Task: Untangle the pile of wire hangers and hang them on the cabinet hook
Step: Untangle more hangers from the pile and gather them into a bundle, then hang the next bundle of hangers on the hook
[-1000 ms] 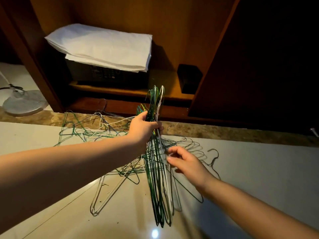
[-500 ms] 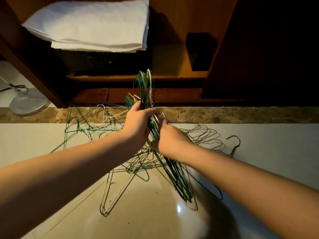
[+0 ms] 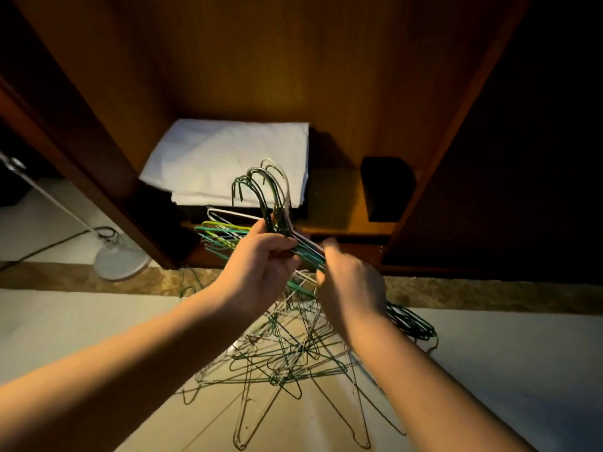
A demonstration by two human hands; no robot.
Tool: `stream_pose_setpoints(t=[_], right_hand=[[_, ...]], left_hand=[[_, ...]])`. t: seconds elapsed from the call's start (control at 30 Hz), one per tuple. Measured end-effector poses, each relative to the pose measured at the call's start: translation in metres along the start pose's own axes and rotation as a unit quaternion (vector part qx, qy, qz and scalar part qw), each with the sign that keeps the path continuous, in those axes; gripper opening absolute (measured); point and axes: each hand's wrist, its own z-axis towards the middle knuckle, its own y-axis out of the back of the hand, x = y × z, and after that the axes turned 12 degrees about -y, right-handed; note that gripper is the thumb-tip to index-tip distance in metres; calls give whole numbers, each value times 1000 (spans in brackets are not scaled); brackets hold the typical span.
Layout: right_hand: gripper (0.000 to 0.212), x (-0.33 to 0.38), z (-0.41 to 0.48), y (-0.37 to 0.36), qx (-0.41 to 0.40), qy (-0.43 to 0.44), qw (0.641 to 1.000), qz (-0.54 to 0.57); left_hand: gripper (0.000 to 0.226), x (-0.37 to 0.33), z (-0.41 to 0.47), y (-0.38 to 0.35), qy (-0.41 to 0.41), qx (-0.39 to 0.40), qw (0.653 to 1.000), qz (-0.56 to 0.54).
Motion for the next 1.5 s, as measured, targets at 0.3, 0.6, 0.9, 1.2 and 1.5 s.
stream_pose_setpoints(t=[0.3,0.6,0.9,1.2,1.5], right_hand=[[21,41,-41,291,-59,43,993,92],[15,40,-85,553,-116,59,981,146],[14,74,-55,655,-154,85,957,232],[12,143,2,753,-184,108,925,313],[14,196,112,837,-201,86,904,366]], left_hand=[[48,-237,-60,-116,-69,62,993,73],[41,-453,-129,-250,-445,1,639,628],[104,-565,-101,-281,-489,-23,454,744],[61,-685,-48,-290,-557,-72,403,723],[61,-776,35,-326,-557,-127,377,729]])
